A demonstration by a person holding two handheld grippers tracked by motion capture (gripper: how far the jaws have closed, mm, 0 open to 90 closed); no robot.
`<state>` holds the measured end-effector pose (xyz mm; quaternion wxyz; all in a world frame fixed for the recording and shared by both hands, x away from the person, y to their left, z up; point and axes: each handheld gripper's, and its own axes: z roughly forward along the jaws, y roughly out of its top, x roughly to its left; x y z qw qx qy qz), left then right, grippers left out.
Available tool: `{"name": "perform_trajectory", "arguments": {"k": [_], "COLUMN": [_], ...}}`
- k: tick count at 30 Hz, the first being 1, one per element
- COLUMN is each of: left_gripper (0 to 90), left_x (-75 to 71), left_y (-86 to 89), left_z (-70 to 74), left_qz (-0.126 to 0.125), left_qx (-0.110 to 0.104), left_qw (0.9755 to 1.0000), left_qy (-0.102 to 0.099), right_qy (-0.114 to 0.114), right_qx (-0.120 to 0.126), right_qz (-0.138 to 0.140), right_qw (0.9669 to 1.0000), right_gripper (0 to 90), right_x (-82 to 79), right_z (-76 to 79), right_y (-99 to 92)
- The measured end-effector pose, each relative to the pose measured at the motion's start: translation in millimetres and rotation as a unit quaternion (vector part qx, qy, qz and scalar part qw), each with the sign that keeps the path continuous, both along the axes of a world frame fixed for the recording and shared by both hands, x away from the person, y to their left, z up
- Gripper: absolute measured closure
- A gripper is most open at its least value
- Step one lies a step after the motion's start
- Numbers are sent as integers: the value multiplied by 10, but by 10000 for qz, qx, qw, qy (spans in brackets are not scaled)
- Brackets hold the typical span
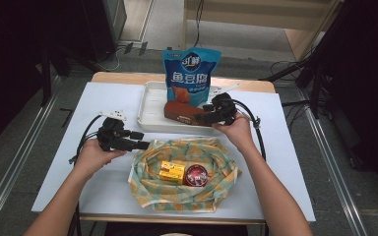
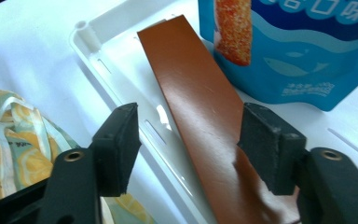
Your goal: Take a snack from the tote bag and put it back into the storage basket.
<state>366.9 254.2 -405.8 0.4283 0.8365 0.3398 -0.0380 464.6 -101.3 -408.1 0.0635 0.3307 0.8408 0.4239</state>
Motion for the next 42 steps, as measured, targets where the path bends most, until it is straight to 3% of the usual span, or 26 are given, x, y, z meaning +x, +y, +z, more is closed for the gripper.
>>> {"name": "perform_trajectory", "arguments": {"k": [9, 14, 21, 26, 42], "left_gripper": [420, 420, 420, 420, 420], "left_x": [0, -2, -6, -5, -4], "left_y": [8, 3, -2, -6, -4], "left_z": [3, 2, 2, 1, 2], "left_qz": [-4, -9, -12, -24, -22], "left_qx": [4, 29, 38, 100, 106], "left_qw": [10000, 10000, 10000, 9999, 9999], "left_qy": [-17, -18, -24, -37, -31], "right_qy": [-79, -68, 69, 118, 265], "right_qx": [61, 133, -43, -335, -296], "right_qz": [-23, 42, 286, 281, -154], "right_qw": [9999, 9999, 9996, 9990, 9991], "right_gripper": [577, 731, 888, 900, 900], "right_x": [-62, -87, -123, -80, 128], "right_z": [-53, -90, -157, -216, -341], "right_y": [124, 179, 281, 358, 365]}}
